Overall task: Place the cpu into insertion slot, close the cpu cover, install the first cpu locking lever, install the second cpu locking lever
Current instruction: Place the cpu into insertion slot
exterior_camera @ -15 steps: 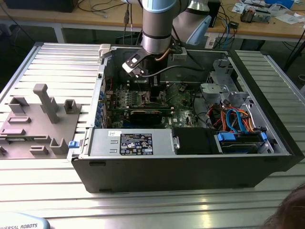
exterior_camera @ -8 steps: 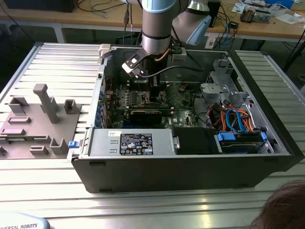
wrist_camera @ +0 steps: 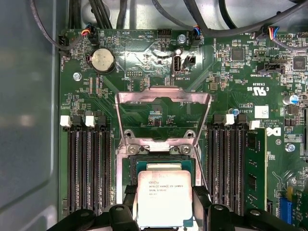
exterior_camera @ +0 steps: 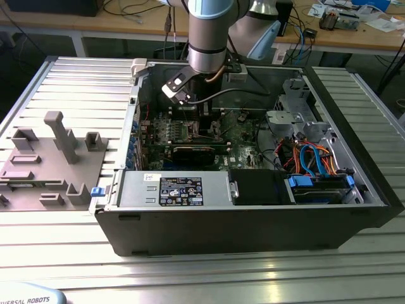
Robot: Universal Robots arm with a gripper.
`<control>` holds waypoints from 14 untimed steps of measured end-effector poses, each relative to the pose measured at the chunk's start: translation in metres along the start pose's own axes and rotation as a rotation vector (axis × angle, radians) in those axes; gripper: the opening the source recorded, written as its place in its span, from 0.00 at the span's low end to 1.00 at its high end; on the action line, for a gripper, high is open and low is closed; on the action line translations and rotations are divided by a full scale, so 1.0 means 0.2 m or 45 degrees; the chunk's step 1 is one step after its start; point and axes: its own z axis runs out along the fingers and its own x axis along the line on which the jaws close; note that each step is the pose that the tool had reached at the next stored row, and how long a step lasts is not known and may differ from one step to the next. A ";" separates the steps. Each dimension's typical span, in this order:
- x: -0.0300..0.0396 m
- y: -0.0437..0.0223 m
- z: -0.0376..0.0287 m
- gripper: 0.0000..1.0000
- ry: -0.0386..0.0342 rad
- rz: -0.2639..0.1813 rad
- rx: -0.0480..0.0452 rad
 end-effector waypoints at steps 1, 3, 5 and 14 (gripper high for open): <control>0.000 0.000 0.000 0.54 0.0000 0.000 0.000; 0.000 -0.005 0.001 0.54 0.0000 0.000 0.000; 0.000 -0.008 0.006 0.54 0.0003 0.000 0.000; 0.001 -0.008 0.020 0.54 -0.0001 0.000 0.000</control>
